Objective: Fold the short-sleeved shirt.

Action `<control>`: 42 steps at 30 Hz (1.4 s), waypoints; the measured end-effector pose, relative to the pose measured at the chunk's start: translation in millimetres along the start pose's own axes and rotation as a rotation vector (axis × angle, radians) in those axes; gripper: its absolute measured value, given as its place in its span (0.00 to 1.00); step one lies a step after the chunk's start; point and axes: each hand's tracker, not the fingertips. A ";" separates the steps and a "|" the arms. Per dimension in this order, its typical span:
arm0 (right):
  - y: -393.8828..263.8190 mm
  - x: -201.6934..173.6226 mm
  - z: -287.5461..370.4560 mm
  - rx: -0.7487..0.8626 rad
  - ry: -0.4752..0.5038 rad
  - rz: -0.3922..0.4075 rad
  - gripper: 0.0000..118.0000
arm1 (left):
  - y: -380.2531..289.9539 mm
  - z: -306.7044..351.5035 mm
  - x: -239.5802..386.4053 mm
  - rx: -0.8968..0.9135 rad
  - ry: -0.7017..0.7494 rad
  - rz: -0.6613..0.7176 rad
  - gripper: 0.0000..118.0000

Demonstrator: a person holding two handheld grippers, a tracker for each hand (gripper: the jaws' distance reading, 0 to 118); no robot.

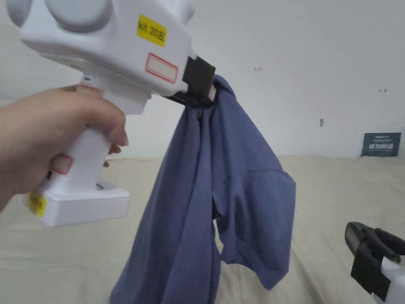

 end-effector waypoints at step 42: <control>-30.1 28.5 6.0 -0.090 -0.085 -0.038 0.00 | -297.4 67.1 3.0 0.220 0.594 0.436 0.00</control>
